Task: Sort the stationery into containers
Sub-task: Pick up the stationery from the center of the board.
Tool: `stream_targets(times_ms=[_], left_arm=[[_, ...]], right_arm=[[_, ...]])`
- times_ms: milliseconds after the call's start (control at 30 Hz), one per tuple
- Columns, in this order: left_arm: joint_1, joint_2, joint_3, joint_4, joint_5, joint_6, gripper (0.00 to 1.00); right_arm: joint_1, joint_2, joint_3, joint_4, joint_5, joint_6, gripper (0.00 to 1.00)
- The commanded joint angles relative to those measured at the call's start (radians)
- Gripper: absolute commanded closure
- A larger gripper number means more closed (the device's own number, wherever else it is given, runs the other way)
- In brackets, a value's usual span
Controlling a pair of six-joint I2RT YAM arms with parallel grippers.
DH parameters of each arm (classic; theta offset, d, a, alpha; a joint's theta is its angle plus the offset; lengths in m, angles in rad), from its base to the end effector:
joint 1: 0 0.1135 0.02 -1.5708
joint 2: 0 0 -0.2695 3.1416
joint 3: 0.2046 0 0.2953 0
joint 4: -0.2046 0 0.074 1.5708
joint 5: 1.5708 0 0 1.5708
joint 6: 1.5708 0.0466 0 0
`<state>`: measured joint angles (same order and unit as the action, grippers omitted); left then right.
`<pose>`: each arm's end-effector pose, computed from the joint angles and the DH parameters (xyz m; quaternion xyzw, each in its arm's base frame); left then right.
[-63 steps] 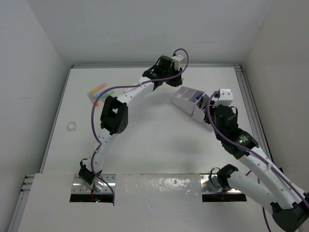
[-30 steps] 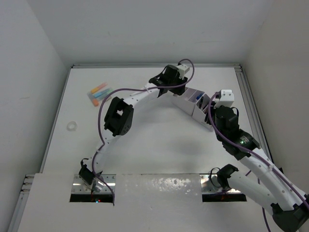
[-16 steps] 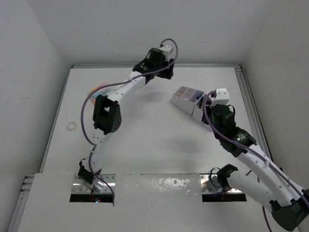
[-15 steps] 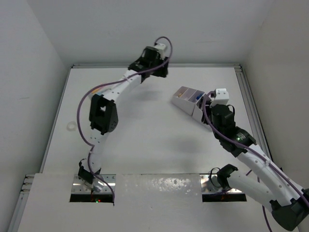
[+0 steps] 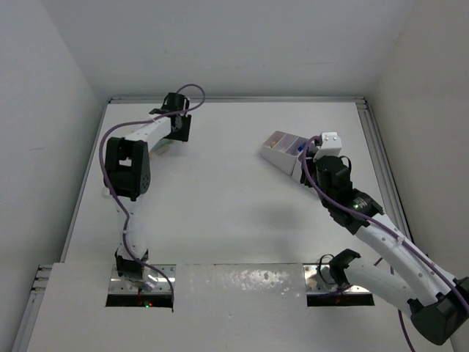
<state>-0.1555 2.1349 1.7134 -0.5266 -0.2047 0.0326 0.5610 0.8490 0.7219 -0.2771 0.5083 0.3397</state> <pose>0.5174 -0.0715 0.1805 0.0578 0.9457 0.0784 0.3101 0.2168 0.1094 0.2935 0.0484 0.8182 0.0431 0.5713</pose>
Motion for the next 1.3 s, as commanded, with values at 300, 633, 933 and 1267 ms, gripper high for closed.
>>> stream_targets(times_ms=[300, 633, 933, 1267], left_arm=[[0.059, 0.074, 0.060, -0.062, 0.044, 0.187, 0.56], [0.105, 0.040, -0.009, -0.052, 0.063, 0.199, 0.56], [0.145, 0.042, -0.043, -0.064, 0.093, 0.202, 0.59], [0.128, 0.004, -0.132, -0.075, 0.185, 0.217, 0.90]], right_arm=[[0.010, 0.001, 0.020, 0.039, -0.001, -0.018, 0.60], [0.008, -0.001, 0.024, 0.036, 0.002, -0.021, 0.60], [0.008, -0.011, 0.021, 0.033, 0.012, -0.022, 0.60], [0.008, -0.030, 0.014, 0.032, 0.025, -0.019, 0.59]])
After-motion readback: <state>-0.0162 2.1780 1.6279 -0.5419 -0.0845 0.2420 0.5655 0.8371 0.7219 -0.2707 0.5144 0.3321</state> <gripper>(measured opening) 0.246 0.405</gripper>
